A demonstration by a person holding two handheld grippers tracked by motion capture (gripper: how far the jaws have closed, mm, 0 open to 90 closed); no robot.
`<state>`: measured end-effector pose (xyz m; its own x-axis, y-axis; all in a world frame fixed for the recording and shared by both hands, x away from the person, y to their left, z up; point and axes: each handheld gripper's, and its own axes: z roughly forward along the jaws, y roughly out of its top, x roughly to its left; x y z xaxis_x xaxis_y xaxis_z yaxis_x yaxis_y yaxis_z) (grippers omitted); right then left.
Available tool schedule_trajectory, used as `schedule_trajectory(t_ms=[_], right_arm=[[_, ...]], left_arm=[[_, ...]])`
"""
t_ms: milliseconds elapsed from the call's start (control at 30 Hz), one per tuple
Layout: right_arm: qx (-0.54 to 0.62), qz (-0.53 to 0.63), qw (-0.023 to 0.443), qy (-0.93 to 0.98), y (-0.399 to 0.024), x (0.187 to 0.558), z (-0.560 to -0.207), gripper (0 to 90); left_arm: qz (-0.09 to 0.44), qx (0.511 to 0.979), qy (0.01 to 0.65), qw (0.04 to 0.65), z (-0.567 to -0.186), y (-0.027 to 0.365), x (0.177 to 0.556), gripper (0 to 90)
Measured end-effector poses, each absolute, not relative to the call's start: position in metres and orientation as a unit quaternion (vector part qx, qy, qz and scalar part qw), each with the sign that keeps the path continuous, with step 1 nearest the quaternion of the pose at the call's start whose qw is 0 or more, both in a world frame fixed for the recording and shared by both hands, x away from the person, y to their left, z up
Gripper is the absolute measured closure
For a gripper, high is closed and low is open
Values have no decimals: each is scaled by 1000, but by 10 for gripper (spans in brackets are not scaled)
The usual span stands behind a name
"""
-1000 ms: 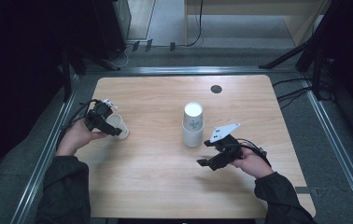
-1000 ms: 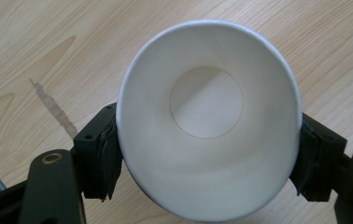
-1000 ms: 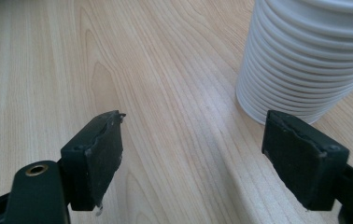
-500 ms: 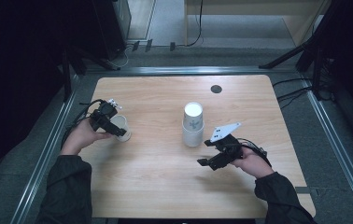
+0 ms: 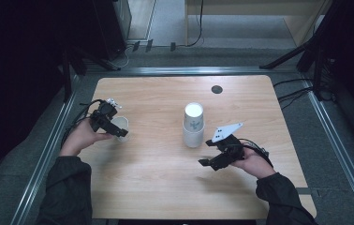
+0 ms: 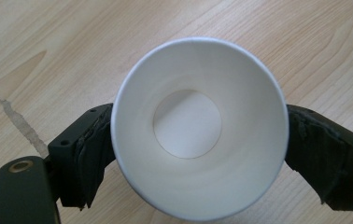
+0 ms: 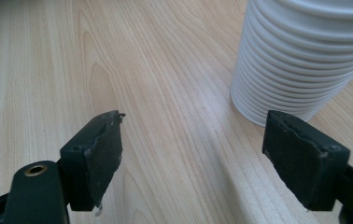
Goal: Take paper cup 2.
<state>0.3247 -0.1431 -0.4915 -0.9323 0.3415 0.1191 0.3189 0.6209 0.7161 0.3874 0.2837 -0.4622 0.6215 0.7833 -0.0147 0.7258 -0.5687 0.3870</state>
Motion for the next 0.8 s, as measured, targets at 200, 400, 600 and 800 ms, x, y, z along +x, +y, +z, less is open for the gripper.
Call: schedule_trajectory(t_ms=[200, 400, 600, 800], right_arm=[[180, 394, 13, 901, -146, 325, -488, 202], [182, 398, 12, 899, -152, 329, -483, 197], [189, 406, 16, 894, -156, 332, -474, 202], [201, 402, 36, 893, -158, 336, -462, 224]], left_arm=[[85, 873, 434, 207, -448, 293, 381, 129], [84, 864, 434, 240, -434, 299, 375, 130], [82, 863, 424, 264, -420, 297, 366, 133], [69, 870, 400, 279, -412, 285, 359, 140]])
